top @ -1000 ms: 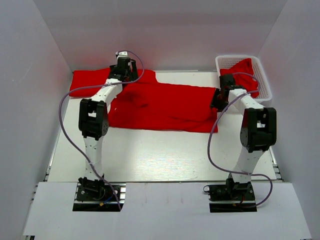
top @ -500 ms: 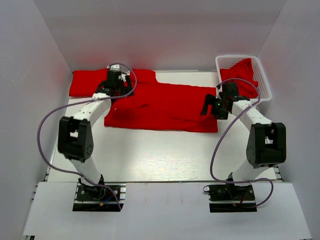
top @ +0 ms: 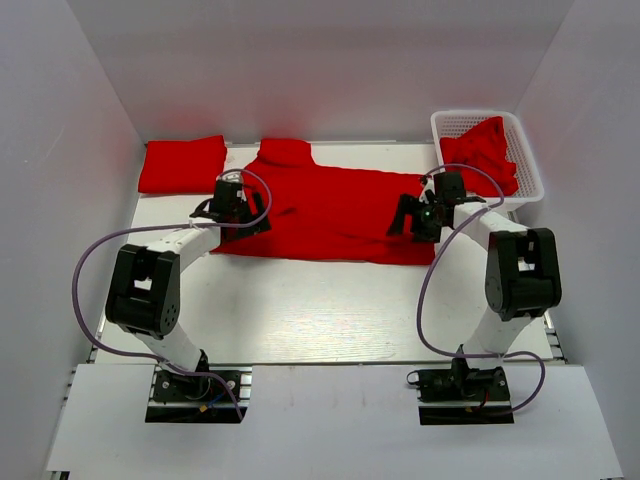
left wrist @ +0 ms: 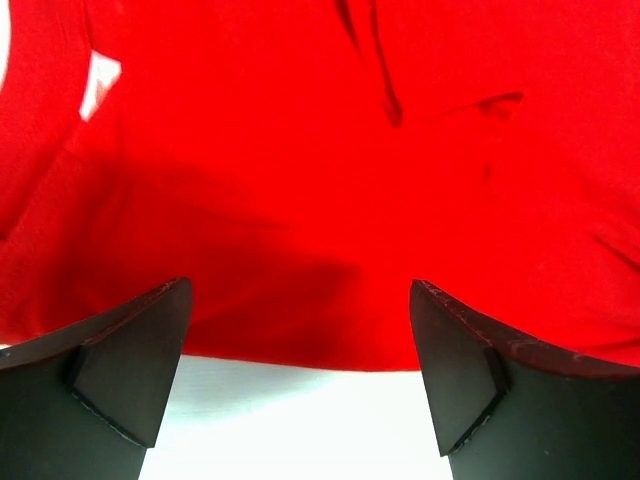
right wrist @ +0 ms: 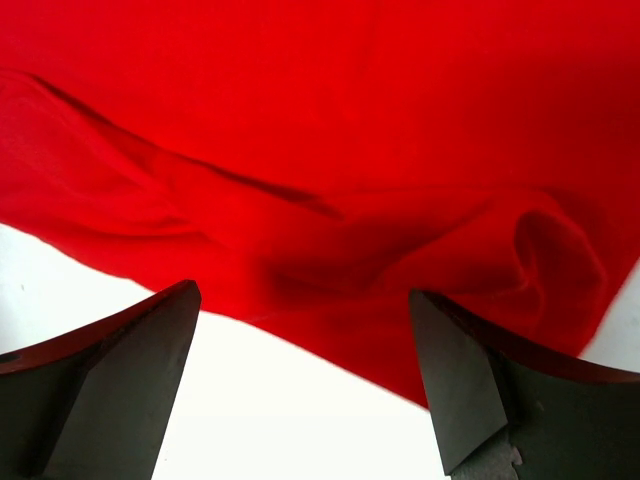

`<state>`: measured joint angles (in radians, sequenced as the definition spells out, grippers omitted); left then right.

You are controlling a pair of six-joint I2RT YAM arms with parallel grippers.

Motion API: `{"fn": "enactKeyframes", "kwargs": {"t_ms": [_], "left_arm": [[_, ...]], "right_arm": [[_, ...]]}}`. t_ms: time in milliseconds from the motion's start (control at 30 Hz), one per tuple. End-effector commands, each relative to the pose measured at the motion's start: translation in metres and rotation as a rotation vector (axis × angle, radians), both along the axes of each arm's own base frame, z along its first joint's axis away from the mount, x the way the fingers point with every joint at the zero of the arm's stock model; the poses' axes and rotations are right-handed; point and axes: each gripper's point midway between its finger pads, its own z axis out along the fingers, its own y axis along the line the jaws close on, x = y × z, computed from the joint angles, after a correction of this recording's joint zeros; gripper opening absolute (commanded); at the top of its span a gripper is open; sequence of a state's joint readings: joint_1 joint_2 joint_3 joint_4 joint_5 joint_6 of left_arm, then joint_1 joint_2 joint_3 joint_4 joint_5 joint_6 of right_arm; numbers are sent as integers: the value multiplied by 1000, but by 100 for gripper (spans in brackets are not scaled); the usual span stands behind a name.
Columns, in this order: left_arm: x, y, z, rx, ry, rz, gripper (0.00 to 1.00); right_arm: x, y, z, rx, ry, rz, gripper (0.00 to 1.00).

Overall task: Fold and stack the t-shirts
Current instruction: Fold the flattened tshirt in 1/3 of the way

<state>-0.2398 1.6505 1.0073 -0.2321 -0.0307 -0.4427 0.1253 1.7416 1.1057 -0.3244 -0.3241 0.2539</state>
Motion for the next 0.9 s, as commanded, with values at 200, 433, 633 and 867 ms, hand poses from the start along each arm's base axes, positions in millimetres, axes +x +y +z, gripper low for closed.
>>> {"fn": "enactKeyframes", "kwargs": {"t_ms": [200, 433, 633, 867], "left_arm": [[-12, -2, -18, -51, 40, 26, 100], [-18, 5, -29, -19, 82, 45, 100], [-28, 13, -32, 13, 104, 66, 100], [-33, 19, -29, 38, 116, 84, 100]], "right_arm": [[29, 12, 3, 28, -75, -18, 90], [57, 2, -1, -6, -131, -130, 90], [104, 1, 15, 55, -332, -250, 90], [144, -20, 39, -58, -396, -328, 90]]}}
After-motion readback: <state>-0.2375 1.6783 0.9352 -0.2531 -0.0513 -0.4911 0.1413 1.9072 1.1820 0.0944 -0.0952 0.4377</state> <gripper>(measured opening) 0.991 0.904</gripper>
